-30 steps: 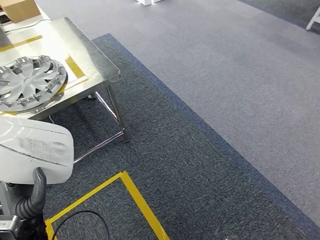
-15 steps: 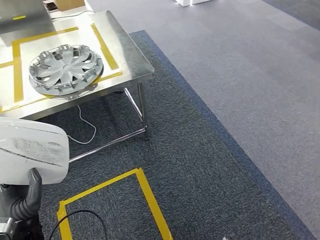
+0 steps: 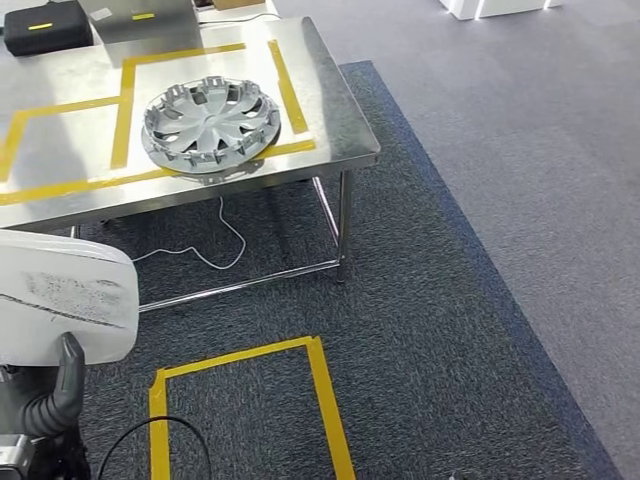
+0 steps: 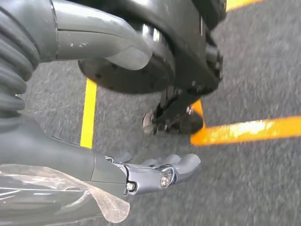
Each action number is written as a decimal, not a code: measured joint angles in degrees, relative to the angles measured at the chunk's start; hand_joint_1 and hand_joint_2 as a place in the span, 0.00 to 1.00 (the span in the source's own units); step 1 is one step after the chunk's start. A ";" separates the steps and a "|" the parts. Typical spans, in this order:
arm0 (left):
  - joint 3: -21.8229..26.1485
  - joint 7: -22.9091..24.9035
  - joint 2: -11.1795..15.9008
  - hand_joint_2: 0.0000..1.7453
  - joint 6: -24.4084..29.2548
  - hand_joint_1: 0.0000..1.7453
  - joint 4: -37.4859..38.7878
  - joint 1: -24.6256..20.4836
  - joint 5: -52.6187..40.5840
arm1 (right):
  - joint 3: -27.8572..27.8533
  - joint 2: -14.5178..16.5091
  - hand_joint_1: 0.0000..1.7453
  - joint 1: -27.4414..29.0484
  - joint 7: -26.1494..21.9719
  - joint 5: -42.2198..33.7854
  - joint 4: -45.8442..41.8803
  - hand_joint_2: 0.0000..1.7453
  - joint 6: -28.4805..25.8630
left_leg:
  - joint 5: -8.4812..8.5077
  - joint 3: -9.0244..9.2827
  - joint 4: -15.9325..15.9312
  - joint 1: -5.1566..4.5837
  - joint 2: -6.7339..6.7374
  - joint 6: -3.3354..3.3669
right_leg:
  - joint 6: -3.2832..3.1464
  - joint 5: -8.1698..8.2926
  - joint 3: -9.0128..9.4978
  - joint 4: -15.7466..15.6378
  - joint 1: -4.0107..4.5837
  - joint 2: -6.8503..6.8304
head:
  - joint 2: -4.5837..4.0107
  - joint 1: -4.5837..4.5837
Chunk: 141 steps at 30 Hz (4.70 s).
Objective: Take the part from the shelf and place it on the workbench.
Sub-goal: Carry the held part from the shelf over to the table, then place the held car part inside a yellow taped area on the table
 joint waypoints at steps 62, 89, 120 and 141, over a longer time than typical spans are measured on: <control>-0.57 -0.07 0.62 1.00 1.08 1.00 0.19 -1.15 -1.15 | 12.44 -3.64 0.00 -3.66 -4.51 -12.74 -1.31 1.00 -4.38 | -5.39 6.46 0.95 -0.18 6.20 -0.17 | -0.88 1.08 -2.95 1.42 0.49 -3.46 | 0.00 0.01; -0.98 1.25 1.09 1.00 1.01 1.00 0.15 -0.87 -1.82 | 17.64 -4.66 0.00 -5.85 -8.02 -20.54 -1.35 1.00 -7.93 | -4.65 5.25 -0.31 -0.99 9.11 2.60 | 0.59 -1.25 -5.69 5.30 0.95 -4.74 | 0.00 0.23; -1.27 2.95 1.90 1.00 0.07 1.00 0.10 -0.89 -2.57 | 22.55 -5.61 0.00 -8.28 -10.81 -24.66 -1.47 1.00 -8.73 | -5.05 4.10 1.21 -0.71 6.79 2.27 | 0.06 -1.26 -5.38 5.01 0.96 -2.79 | 0.00 -0.22; -1.52 3.26 3.02 1.00 -1.16 1.00 0.21 -1.05 -3.71 | 25.06 -5.99 0.00 -9.46 -11.85 -26.70 -1.37 1.00 -8.63 | -0.11 -1.43 1.49 1.22 4.92 -0.06 | 1.48 -4.97 3.31 0.06 -0.26 1.14 | 0.00 -0.76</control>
